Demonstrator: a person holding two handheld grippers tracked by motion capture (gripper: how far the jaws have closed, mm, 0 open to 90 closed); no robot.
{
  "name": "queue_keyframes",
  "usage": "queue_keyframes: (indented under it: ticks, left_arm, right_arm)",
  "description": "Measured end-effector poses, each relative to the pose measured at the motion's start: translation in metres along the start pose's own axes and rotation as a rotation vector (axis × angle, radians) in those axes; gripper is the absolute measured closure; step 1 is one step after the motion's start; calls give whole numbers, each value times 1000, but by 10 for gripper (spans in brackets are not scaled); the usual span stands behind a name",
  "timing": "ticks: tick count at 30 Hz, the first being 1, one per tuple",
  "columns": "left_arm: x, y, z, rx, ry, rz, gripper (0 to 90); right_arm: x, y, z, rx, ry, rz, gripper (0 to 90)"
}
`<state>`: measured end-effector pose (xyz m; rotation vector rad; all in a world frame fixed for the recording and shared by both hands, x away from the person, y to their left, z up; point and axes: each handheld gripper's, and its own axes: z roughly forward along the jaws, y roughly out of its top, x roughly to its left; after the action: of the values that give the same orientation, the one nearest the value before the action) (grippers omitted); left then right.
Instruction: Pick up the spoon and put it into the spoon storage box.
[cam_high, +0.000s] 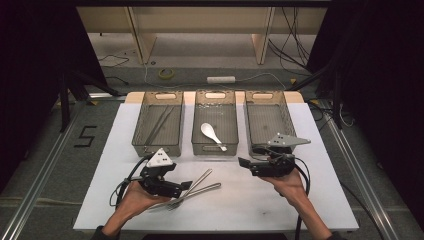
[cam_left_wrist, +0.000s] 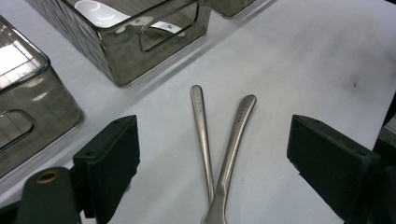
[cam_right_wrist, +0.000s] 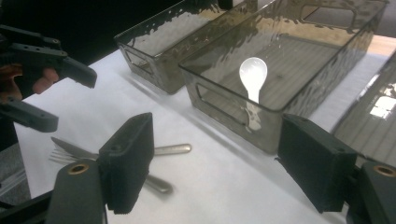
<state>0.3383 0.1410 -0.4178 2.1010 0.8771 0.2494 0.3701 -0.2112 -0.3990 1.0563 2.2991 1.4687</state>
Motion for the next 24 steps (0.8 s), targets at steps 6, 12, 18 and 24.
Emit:
queue_keyframes:
  ticks: [6,12,18,24]
  left_arm:
    - [-2,4,4,44,-2,16,170]
    - [-1,6,10,111,-5,19,172]
    - [-3,7,18,177,-6,35,172]
    - [-4,7,22,203,-7,41,172]
  right_arm:
    - [-3,-11,-10,-7,-5,17,275]
    - [-3,-20,-17,-16,-15,22,271]
    - [0,-27,-23,-43,-17,18,271]
    - [3,-36,-26,-56,-20,10,264]
